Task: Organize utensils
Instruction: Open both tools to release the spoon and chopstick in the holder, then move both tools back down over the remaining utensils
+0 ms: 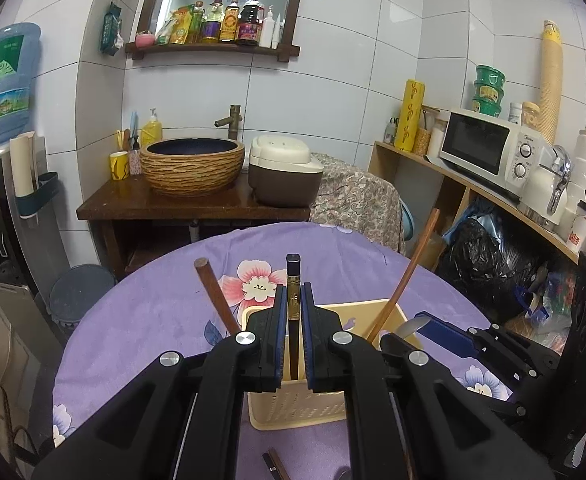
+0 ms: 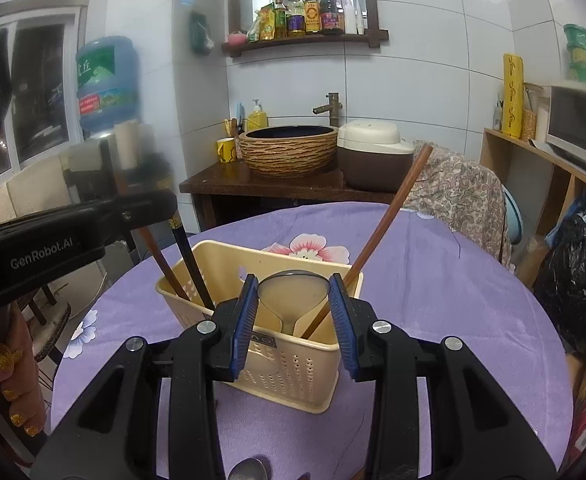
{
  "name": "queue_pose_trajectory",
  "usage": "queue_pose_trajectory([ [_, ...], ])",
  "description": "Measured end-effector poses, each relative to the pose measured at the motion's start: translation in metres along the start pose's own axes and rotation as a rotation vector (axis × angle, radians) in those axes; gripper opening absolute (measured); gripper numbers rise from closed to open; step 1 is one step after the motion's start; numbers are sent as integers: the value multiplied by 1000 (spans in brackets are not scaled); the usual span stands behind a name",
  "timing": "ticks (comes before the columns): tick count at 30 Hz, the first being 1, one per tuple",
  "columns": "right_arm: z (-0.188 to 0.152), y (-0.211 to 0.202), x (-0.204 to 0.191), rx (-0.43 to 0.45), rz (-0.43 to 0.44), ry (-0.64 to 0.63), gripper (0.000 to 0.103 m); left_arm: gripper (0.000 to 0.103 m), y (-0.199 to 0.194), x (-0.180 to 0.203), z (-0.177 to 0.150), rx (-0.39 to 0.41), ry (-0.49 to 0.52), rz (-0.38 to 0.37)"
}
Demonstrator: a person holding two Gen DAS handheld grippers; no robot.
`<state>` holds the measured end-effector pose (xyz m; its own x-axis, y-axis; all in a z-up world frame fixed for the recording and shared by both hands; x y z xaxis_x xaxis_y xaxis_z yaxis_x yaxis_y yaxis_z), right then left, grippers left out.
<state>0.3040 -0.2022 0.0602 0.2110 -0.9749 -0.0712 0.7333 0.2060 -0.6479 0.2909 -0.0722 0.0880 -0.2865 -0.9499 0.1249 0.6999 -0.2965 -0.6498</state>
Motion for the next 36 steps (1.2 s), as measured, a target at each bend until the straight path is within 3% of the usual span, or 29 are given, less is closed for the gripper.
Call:
queue_pose_trajectory([
  [8,-4,2,2,9,17,8,38,9,-3,0,-1,-1,2,-9],
  [10,-4,2,1,9,21,5,45,10,-5,2,-2,4,16,-8],
  [12,-5,-1,0,20,16,3,57,24,-11,3,-2,20,18,-13],
  [14,-7,-5,0,33,11,2,57,44,-19,0,-3,39,6,-14],
  [17,-10,-14,0,47,12,-1,60,54,-38,-2,-8,67,-2,-10],
  [20,-19,-27,1,70,-6,-3,74,67,-55,-3,-18,93,-1,-21],
  [31,-69,-62,4,42,-65,-3,84,82,-81,-7,-72,101,-15,-13],
  [36,-94,-62,7,-12,-63,14,91,84,-64,-10,-103,11,-34,-40],
])
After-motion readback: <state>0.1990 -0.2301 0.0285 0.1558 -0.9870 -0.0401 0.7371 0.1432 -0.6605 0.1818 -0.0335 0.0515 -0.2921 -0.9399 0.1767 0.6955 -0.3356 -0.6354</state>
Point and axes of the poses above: each gripper's, at about its wrist camera, not at the fingertips, and y roughly the way its jaws point, x to its right, z to its top, the point moved 3 cm from there along y, roughly the way its jaws point, and after that the axes turned 13 degrees about -x, right-handed, at the moved point
